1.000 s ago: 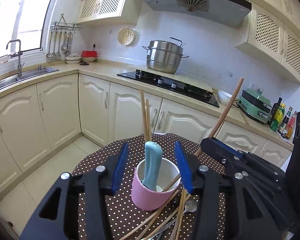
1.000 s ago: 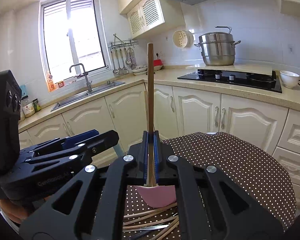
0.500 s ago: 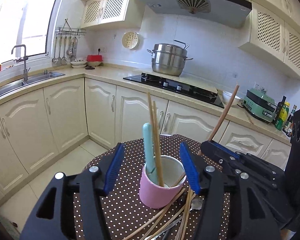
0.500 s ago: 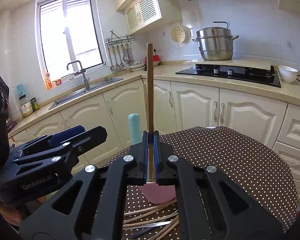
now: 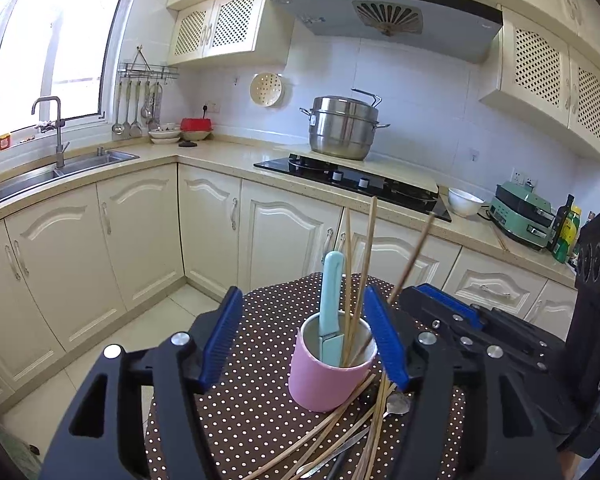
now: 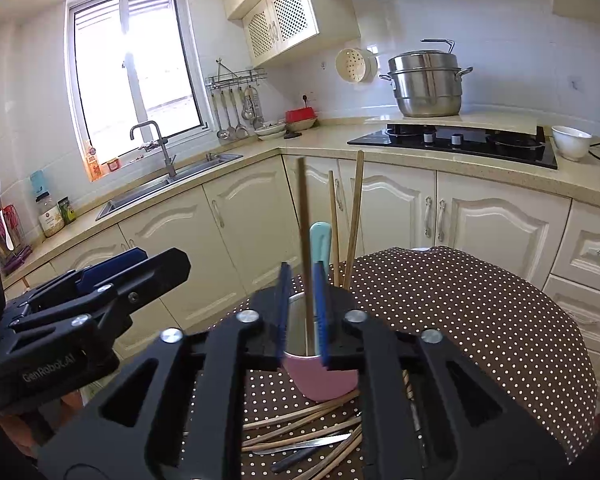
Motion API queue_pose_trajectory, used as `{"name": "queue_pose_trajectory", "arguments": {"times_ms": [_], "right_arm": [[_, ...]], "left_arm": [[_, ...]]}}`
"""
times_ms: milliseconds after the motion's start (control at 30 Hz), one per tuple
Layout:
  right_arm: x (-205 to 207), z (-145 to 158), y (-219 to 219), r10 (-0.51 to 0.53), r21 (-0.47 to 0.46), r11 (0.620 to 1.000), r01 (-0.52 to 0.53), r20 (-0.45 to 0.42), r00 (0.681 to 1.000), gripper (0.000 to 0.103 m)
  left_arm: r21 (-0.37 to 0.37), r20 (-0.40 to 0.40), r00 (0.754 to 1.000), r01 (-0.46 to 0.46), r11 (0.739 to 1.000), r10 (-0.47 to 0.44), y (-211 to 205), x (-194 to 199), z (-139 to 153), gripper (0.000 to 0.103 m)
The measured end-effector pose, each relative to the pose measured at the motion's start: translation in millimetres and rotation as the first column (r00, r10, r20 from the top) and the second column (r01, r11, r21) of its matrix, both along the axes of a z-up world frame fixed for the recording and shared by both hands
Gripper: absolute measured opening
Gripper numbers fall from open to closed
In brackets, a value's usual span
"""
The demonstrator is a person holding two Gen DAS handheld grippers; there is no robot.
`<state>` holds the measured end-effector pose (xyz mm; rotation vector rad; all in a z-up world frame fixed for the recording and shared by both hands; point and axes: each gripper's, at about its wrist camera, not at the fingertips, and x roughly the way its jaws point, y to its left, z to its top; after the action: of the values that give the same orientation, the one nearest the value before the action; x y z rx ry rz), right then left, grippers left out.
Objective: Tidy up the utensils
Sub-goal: 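Drop the knife and chopstick into the pink cup, opening both tools, then lower both tools toward the loose chopsticks and spoon beside the cup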
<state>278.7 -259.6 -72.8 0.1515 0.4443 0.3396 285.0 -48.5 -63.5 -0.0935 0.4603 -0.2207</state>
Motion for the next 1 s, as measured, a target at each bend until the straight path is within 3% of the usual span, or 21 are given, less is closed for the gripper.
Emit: {"name": "queue_pose_trajectory", "arguments": {"times_ms": [33, 100, 400, 533, 767, 1000], "right_arm": [[-2.9, 1.5, -1.4, -0.012, 0.002, 1.0, 0.012, 0.009, 1.0, 0.041], [-6.6, 4.2, -3.7, -0.017, 0.007, 1.0, 0.016, 0.019, 1.0, 0.046], [-30.2, 13.6, -11.2, -0.031, 0.0, 1.0, 0.031, 0.032, 0.999, 0.05], [-40.8, 8.0, -20.0, -0.049, -0.003, 0.999, 0.049, 0.014, 0.999, 0.051], [-52.9, -32.0, -35.4, -0.095, -0.024, 0.995, 0.093, -0.11, 0.989, 0.055], [-55.8, -91.9, -37.7, -0.115, -0.049, 0.993, 0.106, -0.258, 0.959, 0.055]], "left_arm": [[0.001, 0.002, 1.0, -0.001, 1.0, 0.001, 0.8, -1.8, 0.8, 0.062], [0.0, 0.01, 1.0, -0.006, 1.0, 0.006, 3.7, -6.1, 3.1, 0.063], [0.013, 0.013, 1.0, -0.002, 1.0, 0.002, 6.6, -22.3, 9.7, 0.065], [0.021, -0.025, 1.0, 0.013, 1.0, -0.013, 7.5, -27.1, 4.4, 0.065], [0.008, -0.182, 0.983, 0.032, 0.999, -0.03, 15.8, -24.5, -28.0, 0.065], [0.048, -0.373, 0.926, 0.079, 0.996, -0.056, 22.3, -10.0, -80.8, 0.065]]}}
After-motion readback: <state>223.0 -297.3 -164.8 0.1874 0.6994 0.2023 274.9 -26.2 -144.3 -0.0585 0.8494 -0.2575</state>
